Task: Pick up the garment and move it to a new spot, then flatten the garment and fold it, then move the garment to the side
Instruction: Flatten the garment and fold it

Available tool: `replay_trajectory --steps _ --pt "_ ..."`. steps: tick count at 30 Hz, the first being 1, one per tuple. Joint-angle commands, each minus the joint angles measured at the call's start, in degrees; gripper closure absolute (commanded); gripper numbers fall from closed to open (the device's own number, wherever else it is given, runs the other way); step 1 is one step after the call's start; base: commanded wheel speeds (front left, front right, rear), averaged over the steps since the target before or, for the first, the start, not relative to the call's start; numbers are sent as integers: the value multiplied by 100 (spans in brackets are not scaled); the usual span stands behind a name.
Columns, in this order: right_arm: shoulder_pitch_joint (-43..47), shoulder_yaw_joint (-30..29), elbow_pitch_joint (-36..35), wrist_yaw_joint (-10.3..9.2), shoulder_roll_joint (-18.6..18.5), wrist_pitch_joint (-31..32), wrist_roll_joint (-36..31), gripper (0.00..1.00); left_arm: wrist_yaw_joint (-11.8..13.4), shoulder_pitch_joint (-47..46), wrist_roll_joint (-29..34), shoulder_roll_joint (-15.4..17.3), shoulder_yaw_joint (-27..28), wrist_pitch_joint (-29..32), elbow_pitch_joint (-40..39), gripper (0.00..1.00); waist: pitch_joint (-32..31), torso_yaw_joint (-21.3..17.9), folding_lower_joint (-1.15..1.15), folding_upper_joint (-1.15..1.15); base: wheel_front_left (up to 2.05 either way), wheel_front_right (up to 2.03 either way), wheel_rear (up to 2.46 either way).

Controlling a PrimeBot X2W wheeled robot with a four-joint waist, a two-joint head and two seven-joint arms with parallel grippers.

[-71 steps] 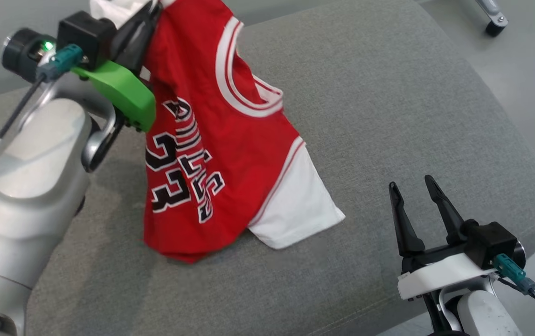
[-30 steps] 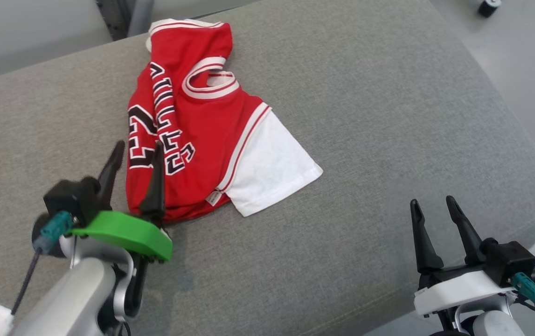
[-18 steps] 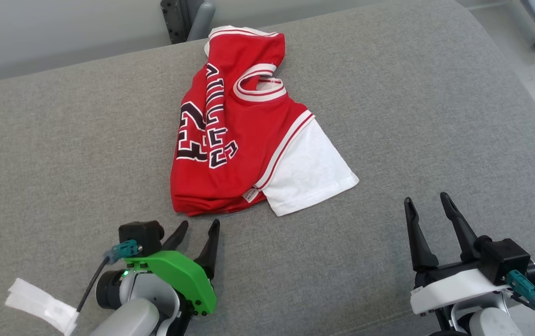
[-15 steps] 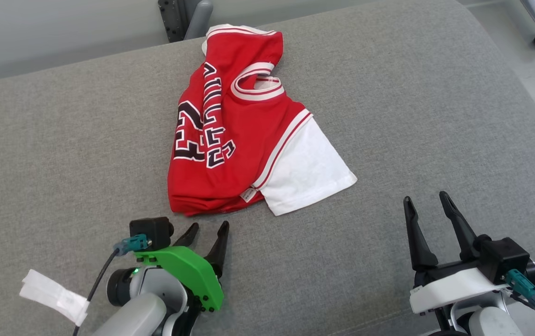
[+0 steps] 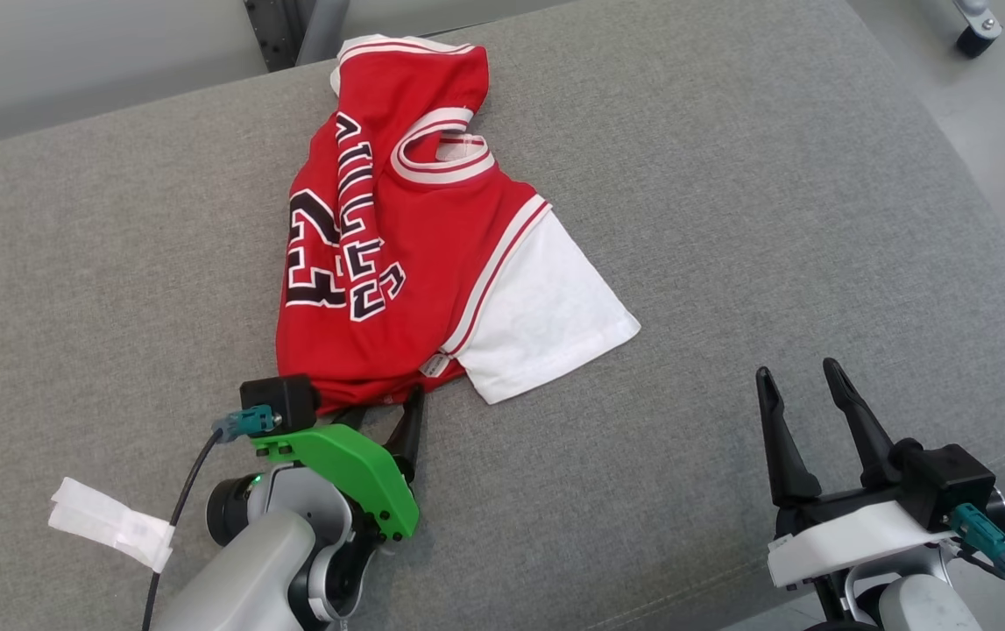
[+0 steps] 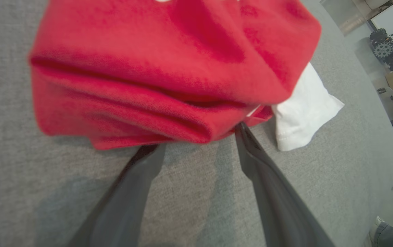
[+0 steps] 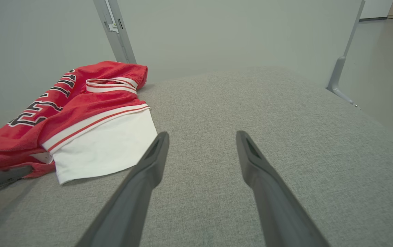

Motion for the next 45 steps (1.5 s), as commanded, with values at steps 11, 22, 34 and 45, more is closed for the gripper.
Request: replay_trajectory --steps 11,22,34,45 --pt "16 8 48 -7 -14 -17 17 0 -236 -2 -75 -221 101 -380 397 100 -87 8 0 0 0 0 0" --pt "237 -87 79 -7 -12 -17 -80 0 -502 156 119 417 192 -740 -216 100 -355 220 0 0 0 0 0" --pt "392 -111 81 -7 -15 -17 -141 0 267 1034 98 2776 637 175 -4199 100 -567 733 0 0 0 0 0" --pt "406 -43 108 -7 -16 -17 -86 0 681 1990 -95 2348 417 -266 -4036 100 -553 843 0 0 0 0 0"
